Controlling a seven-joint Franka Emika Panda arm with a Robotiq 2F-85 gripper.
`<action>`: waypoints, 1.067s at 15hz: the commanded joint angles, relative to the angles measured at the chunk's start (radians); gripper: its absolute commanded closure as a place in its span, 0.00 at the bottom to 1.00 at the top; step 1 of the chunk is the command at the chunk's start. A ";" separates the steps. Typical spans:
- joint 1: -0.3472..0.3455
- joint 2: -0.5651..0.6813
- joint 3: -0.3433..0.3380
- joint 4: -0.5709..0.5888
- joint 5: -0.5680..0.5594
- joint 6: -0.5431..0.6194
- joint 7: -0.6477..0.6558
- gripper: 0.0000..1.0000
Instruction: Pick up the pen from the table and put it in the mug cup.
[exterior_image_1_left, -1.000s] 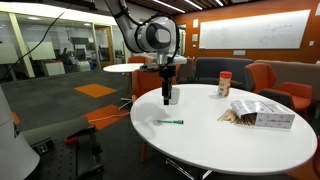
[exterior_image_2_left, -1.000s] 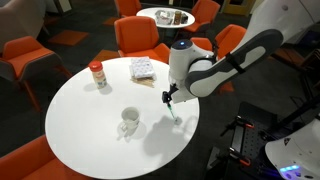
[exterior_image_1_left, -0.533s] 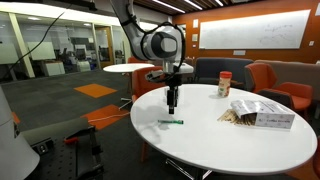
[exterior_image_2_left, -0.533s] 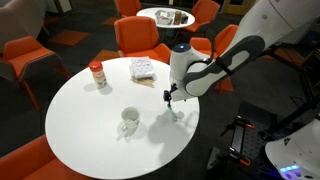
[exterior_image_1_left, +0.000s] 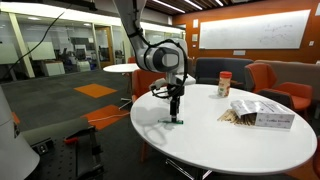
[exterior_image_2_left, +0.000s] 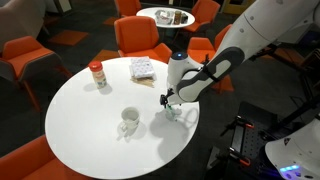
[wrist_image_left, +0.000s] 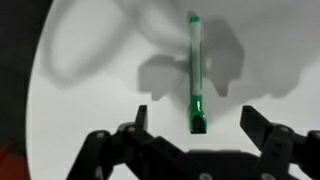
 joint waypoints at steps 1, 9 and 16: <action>0.029 0.045 -0.023 0.049 0.050 0.010 -0.049 0.00; 0.067 0.106 -0.039 0.114 0.067 -0.001 -0.053 0.73; 0.088 0.081 -0.051 0.099 0.068 0.004 -0.051 0.95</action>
